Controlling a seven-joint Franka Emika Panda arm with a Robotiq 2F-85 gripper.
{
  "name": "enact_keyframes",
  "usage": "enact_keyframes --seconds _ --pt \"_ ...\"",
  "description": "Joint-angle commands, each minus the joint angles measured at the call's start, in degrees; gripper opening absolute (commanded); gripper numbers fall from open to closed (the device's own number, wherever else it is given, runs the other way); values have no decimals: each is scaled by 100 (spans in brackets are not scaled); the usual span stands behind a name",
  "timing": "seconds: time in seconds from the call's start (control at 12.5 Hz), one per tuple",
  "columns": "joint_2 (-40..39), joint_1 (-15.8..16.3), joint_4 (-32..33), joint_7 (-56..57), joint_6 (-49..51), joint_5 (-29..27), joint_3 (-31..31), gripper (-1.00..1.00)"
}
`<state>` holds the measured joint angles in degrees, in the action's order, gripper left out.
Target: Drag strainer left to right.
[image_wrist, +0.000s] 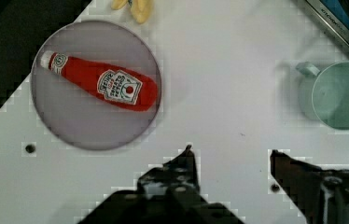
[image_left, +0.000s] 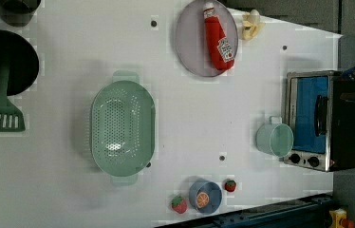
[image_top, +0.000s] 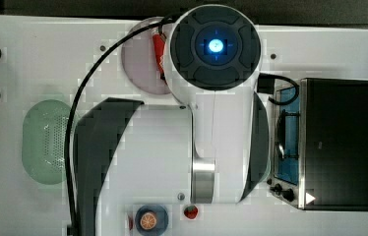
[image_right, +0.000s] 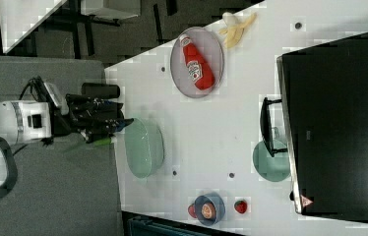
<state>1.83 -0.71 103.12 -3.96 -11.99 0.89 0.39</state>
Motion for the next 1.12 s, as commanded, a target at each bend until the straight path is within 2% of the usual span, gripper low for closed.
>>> enact_keyframes --seconds 0.08,0.24,0.48,0.72,0.88,1.12 --pt "2231 -69 1289 -300 618 64 -151 59" --pt "2217 -37 1293 -306 618 13 -43 100" --pt "2061 159 1333 -347 608 -296 526 100" --pt "1668 288 1377 -790 600 -337 1462 100" --pt "1263 304 1382 -1611 458 -337 2121 100" --pt "497 312 1407 -3405 -371 -337 2946 100"
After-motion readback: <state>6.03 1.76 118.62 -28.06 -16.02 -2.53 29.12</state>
